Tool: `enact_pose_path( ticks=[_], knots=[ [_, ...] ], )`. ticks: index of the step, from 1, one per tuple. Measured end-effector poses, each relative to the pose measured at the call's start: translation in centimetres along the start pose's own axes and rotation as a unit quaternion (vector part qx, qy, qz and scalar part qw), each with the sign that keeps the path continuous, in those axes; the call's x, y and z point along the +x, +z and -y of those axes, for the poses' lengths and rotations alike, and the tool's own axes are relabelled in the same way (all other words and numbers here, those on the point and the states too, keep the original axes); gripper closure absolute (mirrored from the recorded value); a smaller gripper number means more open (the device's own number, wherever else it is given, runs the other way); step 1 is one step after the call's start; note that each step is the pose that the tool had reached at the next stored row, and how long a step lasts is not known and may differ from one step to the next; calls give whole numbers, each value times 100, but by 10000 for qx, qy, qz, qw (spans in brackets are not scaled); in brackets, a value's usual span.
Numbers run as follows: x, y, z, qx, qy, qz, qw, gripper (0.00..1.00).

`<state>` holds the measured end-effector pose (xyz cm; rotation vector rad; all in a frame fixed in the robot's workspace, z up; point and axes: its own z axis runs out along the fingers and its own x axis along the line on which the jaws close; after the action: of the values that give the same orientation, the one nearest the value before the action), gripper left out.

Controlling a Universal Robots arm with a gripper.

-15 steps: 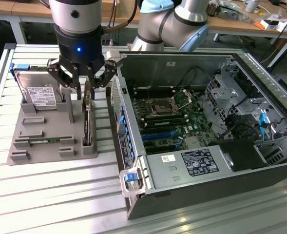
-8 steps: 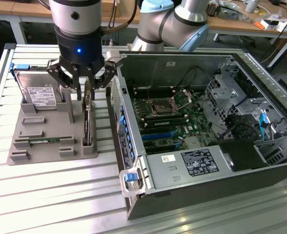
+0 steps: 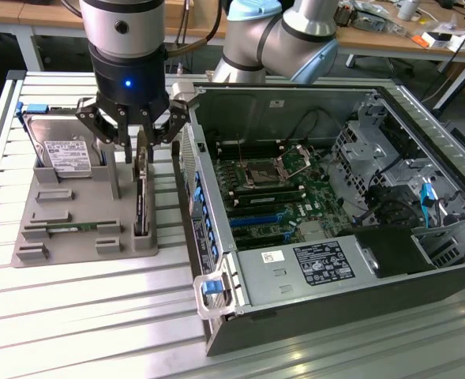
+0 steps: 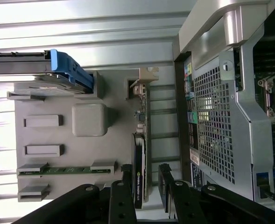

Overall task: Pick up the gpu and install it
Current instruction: 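Pick up the gpu and move the gpu toward the slot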

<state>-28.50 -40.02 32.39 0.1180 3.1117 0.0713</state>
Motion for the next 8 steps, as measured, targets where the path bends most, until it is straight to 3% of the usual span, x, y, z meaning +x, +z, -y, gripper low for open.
enact_pose_path(
  ticks=[8],
  knots=[
    [0,19,1,0,0,0,10000,64]
  ],
)
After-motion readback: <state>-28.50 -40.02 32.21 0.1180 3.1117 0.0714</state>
